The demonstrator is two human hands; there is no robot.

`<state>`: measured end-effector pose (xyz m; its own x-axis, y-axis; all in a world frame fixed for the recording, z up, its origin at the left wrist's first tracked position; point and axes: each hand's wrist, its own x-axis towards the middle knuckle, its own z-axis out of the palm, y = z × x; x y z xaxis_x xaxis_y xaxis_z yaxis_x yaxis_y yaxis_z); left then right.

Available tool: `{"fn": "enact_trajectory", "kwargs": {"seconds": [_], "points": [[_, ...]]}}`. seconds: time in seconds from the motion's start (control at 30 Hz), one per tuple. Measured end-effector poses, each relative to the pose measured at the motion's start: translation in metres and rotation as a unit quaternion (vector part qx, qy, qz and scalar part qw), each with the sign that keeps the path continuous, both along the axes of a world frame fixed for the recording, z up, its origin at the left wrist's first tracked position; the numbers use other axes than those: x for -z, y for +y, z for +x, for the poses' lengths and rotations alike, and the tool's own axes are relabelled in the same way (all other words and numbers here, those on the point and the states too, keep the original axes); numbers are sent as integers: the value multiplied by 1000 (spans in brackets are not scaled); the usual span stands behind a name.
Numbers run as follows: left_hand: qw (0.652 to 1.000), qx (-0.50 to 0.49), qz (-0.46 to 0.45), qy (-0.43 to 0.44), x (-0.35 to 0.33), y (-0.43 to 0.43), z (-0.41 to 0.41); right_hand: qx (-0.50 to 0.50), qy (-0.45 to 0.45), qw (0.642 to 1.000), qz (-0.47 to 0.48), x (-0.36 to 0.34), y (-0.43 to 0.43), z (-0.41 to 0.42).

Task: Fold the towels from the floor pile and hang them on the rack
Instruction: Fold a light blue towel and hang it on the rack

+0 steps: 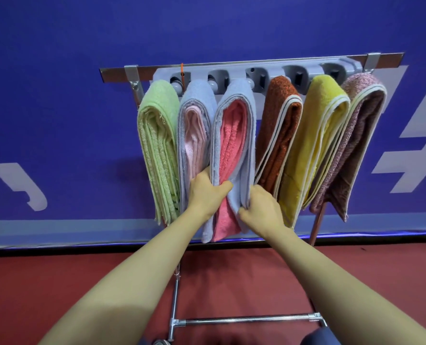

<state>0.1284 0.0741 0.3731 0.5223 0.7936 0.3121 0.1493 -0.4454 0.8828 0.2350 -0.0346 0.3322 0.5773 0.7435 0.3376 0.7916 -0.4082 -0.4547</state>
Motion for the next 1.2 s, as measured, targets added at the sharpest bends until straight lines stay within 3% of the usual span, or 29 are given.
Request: {"fn": "enact_trajectory", "kwargs": {"seconds": [0.23,0.43,0.6,0.83,0.97,1.1,1.2], "points": [[999,-16,37,16,-10,4,-12,91,11,996,-13,12,0,-4],[999,33,-36,-10,-8,-2,-14,-77,58,995,30,24,-10,-25],[997,43,-67,-16,1,-6,-7,-47,118,988,83,32,-4,-37],[984,125,-95,88,35,0,-18,-40,132,984,109,36,-9,-30],[982,66,-54,169,51,4,-26,-22,128,987,98,31,-16,-23],[985,-38,17,167,49,-5,-27,4,124,987,99,22,-31,-14],[985,-40,19,169,51,-8,-27,-3,143,986,89,22,-38,-10]]}}
